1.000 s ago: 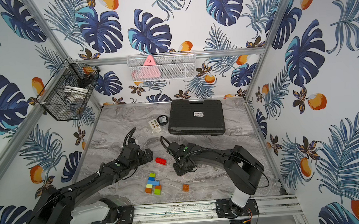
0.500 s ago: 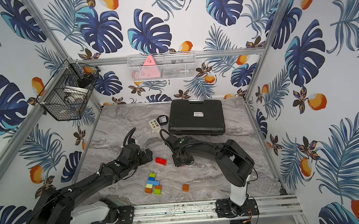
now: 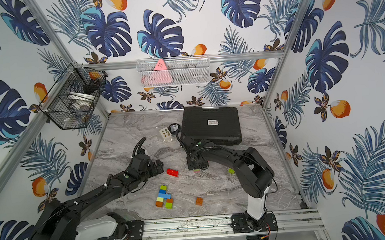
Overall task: Assemble the letter h with lego
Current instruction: Assemble the lego brick with the lego brick, then pick up the lego brick from the center of the board.
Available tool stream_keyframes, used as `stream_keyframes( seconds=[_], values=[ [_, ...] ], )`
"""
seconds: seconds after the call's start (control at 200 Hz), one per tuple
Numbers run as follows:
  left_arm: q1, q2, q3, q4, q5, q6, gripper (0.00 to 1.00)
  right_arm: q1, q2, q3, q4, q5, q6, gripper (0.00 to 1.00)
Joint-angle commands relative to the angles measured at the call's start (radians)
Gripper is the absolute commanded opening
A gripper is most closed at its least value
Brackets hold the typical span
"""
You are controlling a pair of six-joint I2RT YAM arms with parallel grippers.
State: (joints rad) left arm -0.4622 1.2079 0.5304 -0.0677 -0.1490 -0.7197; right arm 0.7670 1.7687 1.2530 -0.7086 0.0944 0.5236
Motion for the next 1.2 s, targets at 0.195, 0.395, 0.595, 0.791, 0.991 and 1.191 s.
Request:
stream_keyframes(
  seconds=[0.195, 0.395, 0.595, 0.791, 0.991, 1.191],
  values=[
    [0.000, -0.007, -0.008, 0.030, 0.014, -0.021, 0.99, -0.103, -0.370, -0.248, -0.038, 0.227, 0.113, 0.59],
    [0.000, -0.004, -0.011, 0.038, 0.018, -0.022, 0.99, -0.351, -0.434, -0.375, 0.004, 0.164, 0.168, 0.65],
    [0.000, -0.005, -0.009, 0.031, 0.012, -0.023, 0.99, -0.462, -0.362, -0.438, 0.049, 0.093, 0.173, 0.65],
    [0.000, -0.002, -0.009, 0.030, 0.011, -0.022, 0.99, -0.512, -0.284, -0.471, 0.132, 0.007, 0.134, 0.60],
    [0.000, 0.002, -0.004, 0.021, 0.004, -0.021, 0.99, -0.515, -0.250, -0.456, 0.128, 0.017, 0.095, 0.42],
    [0.000, 0.006, -0.003, 0.020, 0.005, -0.022, 0.99, -0.452, -0.316, -0.450, 0.040, -0.022, 0.077, 0.33]
  ],
)
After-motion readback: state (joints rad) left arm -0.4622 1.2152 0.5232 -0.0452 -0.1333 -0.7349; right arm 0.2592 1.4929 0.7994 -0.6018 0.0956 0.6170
